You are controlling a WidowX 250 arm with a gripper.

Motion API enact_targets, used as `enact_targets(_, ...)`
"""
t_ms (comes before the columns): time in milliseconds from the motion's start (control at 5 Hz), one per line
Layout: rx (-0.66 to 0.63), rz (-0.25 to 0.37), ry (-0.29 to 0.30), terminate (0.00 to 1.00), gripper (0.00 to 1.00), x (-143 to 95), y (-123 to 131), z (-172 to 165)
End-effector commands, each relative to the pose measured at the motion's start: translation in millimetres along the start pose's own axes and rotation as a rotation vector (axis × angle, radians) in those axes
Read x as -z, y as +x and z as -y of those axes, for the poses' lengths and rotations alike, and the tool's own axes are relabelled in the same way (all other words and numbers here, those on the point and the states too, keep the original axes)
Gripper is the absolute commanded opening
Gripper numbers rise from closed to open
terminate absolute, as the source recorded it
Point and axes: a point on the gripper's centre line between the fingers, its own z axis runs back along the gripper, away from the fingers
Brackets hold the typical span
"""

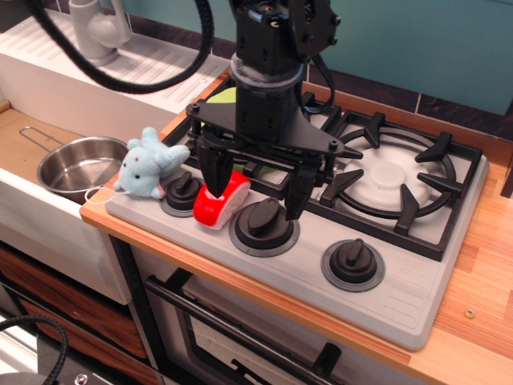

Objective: End effector reaching salmon

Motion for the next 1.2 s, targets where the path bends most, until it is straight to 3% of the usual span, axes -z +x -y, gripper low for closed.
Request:
enact_targets(0, 0.0, 0.0, 0.0, 0.0, 1.0, 0, 0, 0)
enact_targets(1000, 0.07, 0.032, 0.024, 0.0, 1.0, 2, 35, -33)
